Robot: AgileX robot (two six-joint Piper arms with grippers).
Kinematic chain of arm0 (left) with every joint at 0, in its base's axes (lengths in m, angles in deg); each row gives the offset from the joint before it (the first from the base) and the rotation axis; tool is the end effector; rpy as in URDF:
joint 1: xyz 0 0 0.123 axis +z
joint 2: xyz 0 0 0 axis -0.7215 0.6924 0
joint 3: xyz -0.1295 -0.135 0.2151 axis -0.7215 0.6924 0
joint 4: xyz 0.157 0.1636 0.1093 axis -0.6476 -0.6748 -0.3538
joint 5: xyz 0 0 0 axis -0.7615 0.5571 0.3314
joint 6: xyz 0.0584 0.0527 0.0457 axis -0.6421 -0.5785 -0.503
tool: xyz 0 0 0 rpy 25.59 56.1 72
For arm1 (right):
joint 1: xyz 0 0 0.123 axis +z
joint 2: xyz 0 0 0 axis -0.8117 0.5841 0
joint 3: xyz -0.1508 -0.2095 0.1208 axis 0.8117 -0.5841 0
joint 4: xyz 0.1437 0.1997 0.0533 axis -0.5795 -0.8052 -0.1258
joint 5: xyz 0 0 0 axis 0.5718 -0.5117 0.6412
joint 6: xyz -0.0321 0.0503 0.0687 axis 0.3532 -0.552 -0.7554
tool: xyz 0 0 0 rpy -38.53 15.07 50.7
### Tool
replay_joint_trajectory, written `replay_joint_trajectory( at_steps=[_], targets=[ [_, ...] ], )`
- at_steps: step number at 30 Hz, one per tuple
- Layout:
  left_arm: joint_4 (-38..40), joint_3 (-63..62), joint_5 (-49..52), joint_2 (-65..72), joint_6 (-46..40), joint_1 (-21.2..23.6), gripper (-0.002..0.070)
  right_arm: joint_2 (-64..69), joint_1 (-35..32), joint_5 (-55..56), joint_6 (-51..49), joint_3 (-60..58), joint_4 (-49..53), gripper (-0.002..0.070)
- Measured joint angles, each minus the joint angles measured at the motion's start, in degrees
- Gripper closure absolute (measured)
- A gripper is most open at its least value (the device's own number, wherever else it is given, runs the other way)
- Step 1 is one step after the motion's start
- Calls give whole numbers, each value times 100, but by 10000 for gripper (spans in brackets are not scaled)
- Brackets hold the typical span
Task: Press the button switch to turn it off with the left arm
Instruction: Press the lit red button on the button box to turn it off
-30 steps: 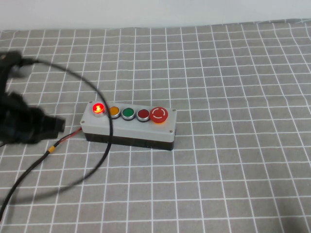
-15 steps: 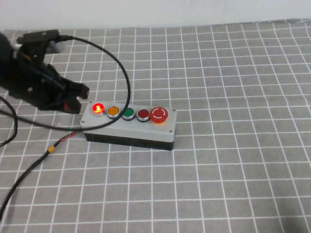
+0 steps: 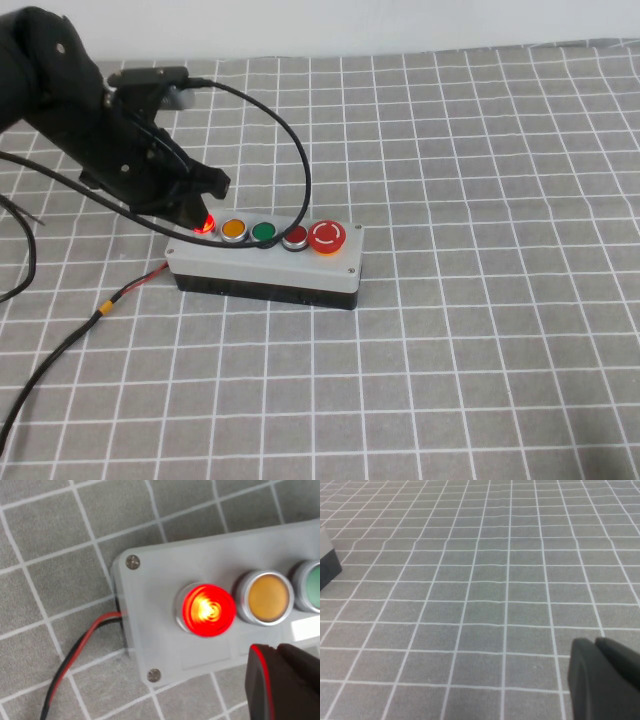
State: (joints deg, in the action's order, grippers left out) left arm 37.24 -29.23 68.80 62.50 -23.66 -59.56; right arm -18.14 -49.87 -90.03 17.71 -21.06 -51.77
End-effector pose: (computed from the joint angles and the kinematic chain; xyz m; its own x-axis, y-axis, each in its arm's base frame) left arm 0.3684 -0.1103 0.2722 -0.8592 0.3524 -0.3708 0.4372 0.8822 -0.1747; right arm 0.0526 0.0102 0.1747 -0.2672 0.0605 -0.9617 -0.1196 0.9882 0.0954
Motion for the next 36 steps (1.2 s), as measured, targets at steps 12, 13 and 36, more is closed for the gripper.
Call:
replay_joint_trajectory(
  at_steps=[12,13,36],
  targets=[
    [-77,-35,-102,278,0,0,678,0,0,0,0,0,0,694],
    [-77,-35,-113,291,0,0,678,0,0,0,0,0,0,694],
    [-320,-39,-531,337,10,0,678,0,0,0,0,0,0,694]
  ],
)
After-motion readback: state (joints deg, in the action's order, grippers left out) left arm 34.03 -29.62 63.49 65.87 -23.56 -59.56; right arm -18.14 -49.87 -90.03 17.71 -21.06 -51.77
